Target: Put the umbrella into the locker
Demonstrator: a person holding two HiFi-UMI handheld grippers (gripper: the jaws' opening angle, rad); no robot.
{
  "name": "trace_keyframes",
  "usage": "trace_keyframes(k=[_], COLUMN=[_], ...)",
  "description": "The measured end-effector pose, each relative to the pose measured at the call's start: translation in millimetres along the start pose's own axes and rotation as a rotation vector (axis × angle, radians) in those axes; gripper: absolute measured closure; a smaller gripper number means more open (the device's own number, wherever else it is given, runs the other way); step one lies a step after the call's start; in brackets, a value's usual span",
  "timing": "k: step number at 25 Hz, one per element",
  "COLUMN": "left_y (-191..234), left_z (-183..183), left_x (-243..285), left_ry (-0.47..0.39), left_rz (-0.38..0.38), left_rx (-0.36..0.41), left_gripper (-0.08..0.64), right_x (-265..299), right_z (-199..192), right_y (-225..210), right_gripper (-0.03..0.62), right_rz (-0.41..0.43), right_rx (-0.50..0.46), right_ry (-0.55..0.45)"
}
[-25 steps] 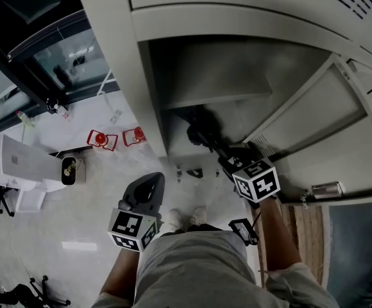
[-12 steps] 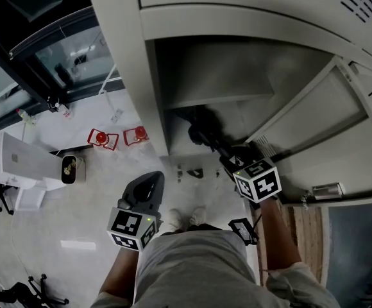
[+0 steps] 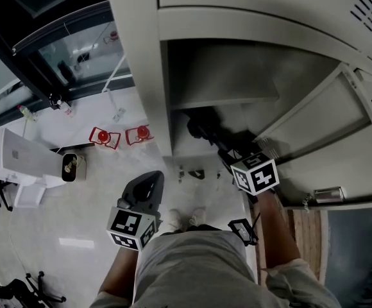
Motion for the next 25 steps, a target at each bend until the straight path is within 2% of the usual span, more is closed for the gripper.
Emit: trace_keyframes(k=[7, 17, 25], left_y=[8.2, 19.2, 21.4], left_z=[-3.8, -0.4, -0.5], left_x=[-3.6, -5.0, -5.0], left_ry=[0.019, -0.003, -0.004], left_rz=[0.014, 0.041, 0.052], left_rx=[-0.017, -0.02, -0.024], left_gripper=[0.543, 0.543, 0.543], right_x=[12.1, 26.5, 34.2], right_z=[11.3, 29.2, 26.9], right_y=[-2.9, -9.2, -11.6], right_gripper=[0.393, 0.394, 0.394], right_rz=[0.0, -0.002, 0.007], right_rx=[-0.002, -0.025, -0.028], right_ry=[-0.002, 0.006, 0.027])
Point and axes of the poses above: the fingertips, and each gripper's own axes: x forward along the fingers, y to its left, z out of its top, the point moved 1 cm from there along -x, backward along the fingers, and after that the axes turned 6 degrees about z, right-handed, at the moved point
